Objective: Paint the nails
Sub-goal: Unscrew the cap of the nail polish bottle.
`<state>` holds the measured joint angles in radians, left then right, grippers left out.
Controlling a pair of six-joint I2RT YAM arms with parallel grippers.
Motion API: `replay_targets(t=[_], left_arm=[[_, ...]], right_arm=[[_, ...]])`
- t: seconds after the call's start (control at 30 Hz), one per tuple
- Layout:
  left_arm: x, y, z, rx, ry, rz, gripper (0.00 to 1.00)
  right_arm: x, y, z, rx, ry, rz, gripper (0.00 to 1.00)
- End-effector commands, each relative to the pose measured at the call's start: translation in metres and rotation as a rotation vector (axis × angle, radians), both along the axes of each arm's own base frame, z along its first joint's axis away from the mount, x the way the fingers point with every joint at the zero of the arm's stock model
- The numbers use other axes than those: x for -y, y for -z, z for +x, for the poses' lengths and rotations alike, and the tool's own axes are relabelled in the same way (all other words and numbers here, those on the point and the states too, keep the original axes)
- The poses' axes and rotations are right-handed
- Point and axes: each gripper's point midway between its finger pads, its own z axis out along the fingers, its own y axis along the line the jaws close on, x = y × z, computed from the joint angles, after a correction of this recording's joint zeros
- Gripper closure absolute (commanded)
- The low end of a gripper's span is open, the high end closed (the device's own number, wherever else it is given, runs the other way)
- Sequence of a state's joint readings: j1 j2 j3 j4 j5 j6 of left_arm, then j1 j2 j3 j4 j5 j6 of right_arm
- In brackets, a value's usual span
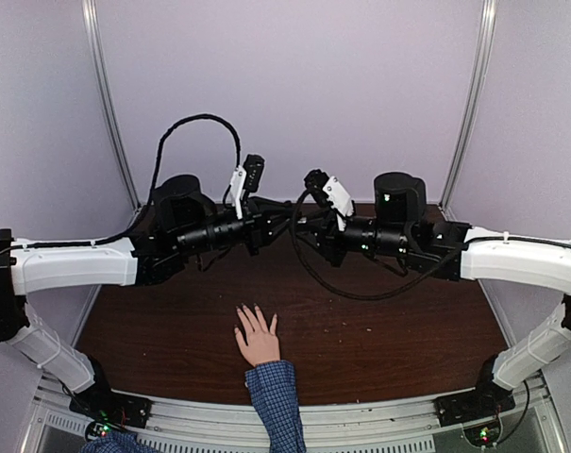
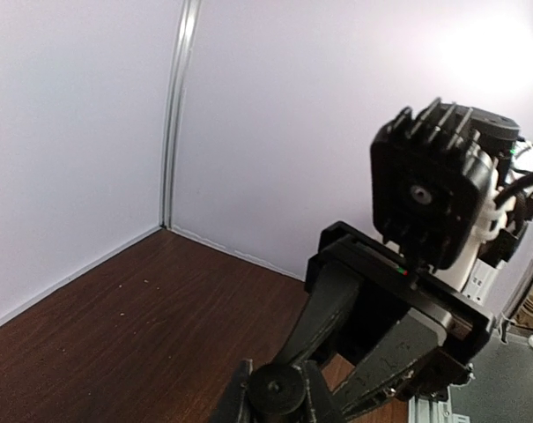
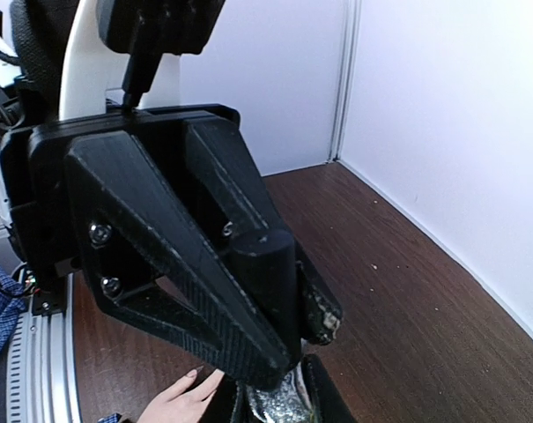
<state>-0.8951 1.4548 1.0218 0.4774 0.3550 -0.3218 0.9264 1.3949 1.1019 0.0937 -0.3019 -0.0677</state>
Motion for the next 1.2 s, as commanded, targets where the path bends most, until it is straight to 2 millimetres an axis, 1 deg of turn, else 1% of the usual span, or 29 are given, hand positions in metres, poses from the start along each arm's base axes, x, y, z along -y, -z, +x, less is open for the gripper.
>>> replay_targets(t=[0.0, 0.1, 0.2, 0.27, 0.33, 0.37, 0.43, 0.53, 0.6, 0.67, 0.7, 0.73, 0.8, 0.97, 1.07, 1.17], left_arm=[[-0.004, 0.004, 0.032, -0.033, -0.185, -0.030, 1.00], [-0.003, 0.011, 0.045, -0.079, -0.244, -0.028, 1.00], [-0.003, 0.018, 0.054, -0.117, -0.288, -0.025, 1.00], [-0.004, 0.019, 0.054, -0.125, -0.292, -0.027, 1.00], [-0.005, 0.016, 0.050, -0.115, -0.272, -0.026, 1.00], [-0.005, 0.012, 0.046, -0.096, -0.252, -0.025, 0.95], [-0.007, 0.005, 0.038, -0.061, -0.197, -0.019, 0.78], [-0.011, -0.007, 0.022, -0.019, -0.069, -0.019, 0.57], [-0.015, -0.013, 0.012, -0.010, 0.013, -0.019, 0.49], [-0.020, -0.019, -0.001, 0.003, 0.116, -0.022, 0.45], [-0.022, -0.021, -0.004, 0.010, 0.135, -0.024, 0.43], [-0.023, -0.022, -0.012, 0.019, 0.185, -0.023, 0.42], [-0.026, -0.024, -0.022, 0.038, 0.249, -0.021, 0.41], [-0.028, -0.031, -0.049, 0.092, 0.411, -0.025, 0.42], [-0.029, -0.037, -0.063, 0.124, 0.496, -0.045, 0.46], [-0.031, -0.040, -0.070, 0.140, 0.532, -0.069, 0.51]], right_arm=[[0.003, -0.010, 0.024, 0.054, 0.157, 0.043, 1.00], [0.002, -0.005, 0.034, 0.050, 0.209, 0.042, 1.00], [0.000, 0.001, 0.040, 0.038, 0.233, 0.035, 1.00], [0.000, 0.002, 0.040, 0.031, 0.232, 0.035, 1.00], [0.000, 0.003, 0.037, 0.024, 0.215, 0.034, 1.00], [0.001, 0.003, 0.036, 0.019, 0.204, 0.031, 1.00], [0.003, 0.004, 0.033, -0.002, 0.174, 0.033, 1.00], [0.007, 0.004, 0.028, -0.030, 0.114, 0.047, 1.00], [0.008, 0.004, 0.022, -0.070, 0.069, 0.073, 1.00], [0.008, 0.003, 0.015, -0.084, 0.008, 0.086, 1.00], [0.008, 0.003, 0.010, -0.092, -0.025, 0.089, 1.00], [0.006, 0.001, 0.004, -0.098, -0.069, 0.095, 1.00], [0.005, -0.001, -0.007, -0.111, -0.142, 0.106, 1.00], [-0.002, -0.013, -0.047, -0.148, -0.398, 0.138, 1.00], [-0.003, -0.020, -0.065, -0.166, -0.511, 0.158, 1.00], [-0.003, -0.028, -0.077, -0.178, -0.587, 0.177, 1.00]])
